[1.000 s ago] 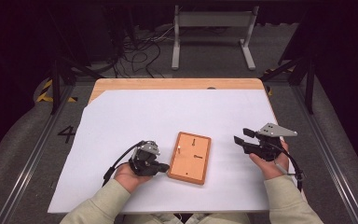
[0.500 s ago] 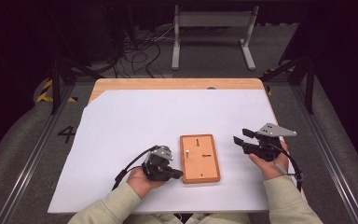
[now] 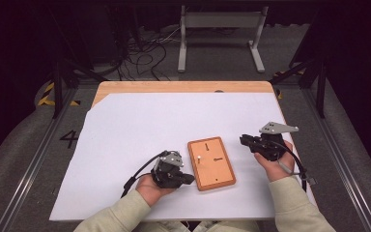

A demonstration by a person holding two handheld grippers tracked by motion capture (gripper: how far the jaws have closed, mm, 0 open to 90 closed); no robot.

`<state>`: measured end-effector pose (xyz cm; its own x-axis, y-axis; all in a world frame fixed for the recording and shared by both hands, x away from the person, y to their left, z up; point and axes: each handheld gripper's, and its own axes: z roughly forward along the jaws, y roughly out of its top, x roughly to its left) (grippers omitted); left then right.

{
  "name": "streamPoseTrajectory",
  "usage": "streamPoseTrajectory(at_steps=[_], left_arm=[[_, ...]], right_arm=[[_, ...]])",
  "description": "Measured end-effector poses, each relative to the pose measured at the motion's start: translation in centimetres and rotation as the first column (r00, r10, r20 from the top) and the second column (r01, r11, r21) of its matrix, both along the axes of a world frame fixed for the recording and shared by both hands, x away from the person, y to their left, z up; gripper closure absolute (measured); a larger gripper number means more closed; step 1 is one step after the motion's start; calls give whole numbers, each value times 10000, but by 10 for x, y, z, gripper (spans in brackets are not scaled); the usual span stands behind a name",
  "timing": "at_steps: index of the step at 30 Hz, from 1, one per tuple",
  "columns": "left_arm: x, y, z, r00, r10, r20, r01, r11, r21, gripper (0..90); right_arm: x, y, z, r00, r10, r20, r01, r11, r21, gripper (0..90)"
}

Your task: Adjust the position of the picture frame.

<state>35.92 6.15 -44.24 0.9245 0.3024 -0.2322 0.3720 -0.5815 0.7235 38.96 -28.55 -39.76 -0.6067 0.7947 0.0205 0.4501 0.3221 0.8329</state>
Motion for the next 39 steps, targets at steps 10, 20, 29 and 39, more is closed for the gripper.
streamPoseTrajectory(at_steps=[10, 20, 29, 39], left_arm=[[3, 32, 14, 9903, 1053, 907, -985, 9922, -762, 769], [8, 55, 15, 9715, 2048, 1192, -1914, 9747, -1150, 710], [13, 65, 13, 9612, 2503, 1161, -2381, 9651, -1093, 680], [13, 64, 11, 9606, 2501, 1209, -2392, 9660, -979, 681]], right_arm=[[23, 21, -2, 9963, 163, -841, -224, 9972, -717, 900], [54, 48, -16, 9840, 195, -1769, -448, 9891, -1400, 900], [75, 60, -38, 9655, -140, -2599, -351, 9824, -1835, 900], [80, 91, -36, 9641, 784, -2538, -1232, 9784, -1660, 900]])
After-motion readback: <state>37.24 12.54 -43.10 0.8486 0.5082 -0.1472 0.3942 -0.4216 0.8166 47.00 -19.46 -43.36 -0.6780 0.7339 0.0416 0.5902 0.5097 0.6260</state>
